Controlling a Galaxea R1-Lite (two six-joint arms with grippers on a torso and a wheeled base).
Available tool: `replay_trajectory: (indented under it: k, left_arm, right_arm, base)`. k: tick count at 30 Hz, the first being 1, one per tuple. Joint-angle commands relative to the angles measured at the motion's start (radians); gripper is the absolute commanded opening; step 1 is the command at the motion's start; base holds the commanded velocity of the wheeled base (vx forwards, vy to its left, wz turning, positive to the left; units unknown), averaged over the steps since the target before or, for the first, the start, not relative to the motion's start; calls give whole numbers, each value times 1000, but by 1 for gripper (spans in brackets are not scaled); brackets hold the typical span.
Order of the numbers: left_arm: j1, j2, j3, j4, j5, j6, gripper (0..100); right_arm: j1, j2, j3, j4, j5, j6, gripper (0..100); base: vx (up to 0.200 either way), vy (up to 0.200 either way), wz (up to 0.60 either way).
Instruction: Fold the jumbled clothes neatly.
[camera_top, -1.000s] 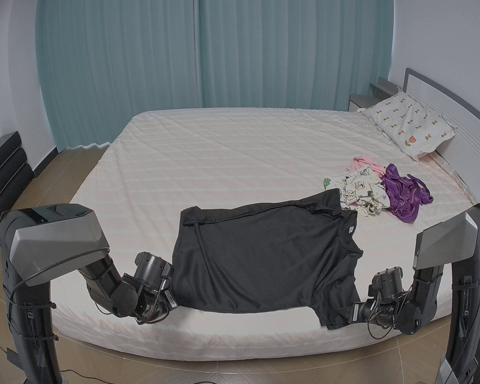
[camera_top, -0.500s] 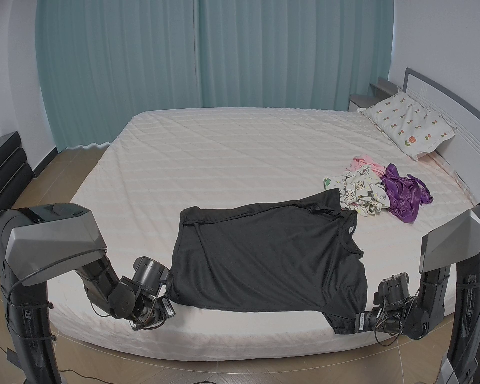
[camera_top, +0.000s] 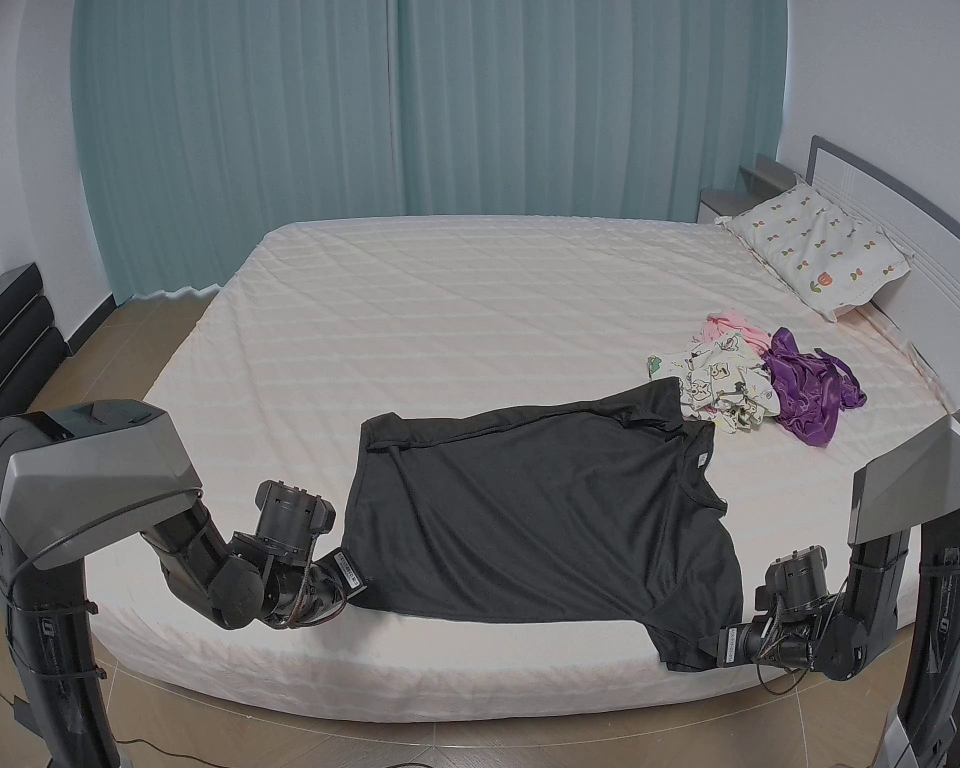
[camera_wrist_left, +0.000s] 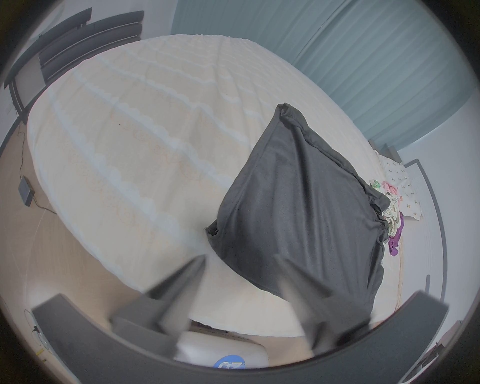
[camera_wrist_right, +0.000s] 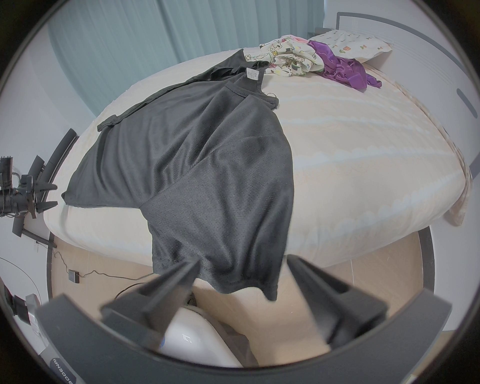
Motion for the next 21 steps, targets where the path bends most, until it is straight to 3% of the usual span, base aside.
replay_trajectory:
  k: [1,8,14,15,21]
  left_arm:
    - [-1,45,-20,-7,2,0,100]
    - [-10,79,-49,-10,29,17,100]
    - [-21,136,-112,-4,111,23,100]
    - [-30,145,-106,-3,137,58,0]
    - [-30,156,-115,-1,155,81,0]
  right_arm:
    - [9,2,0,-4,2,1,100]
    - [11,3,0,-6,4,9,100]
    - [13,3,-6,-7,7,12,100]
    - [13,5,-6,-15,9,14,100]
    - [34,46,3,-82,9,15,100]
  base:
    - [0,0,0]
    - [0,0,0]
    - [0,0,0]
    - [0,0,0]
    - [0,0,0]
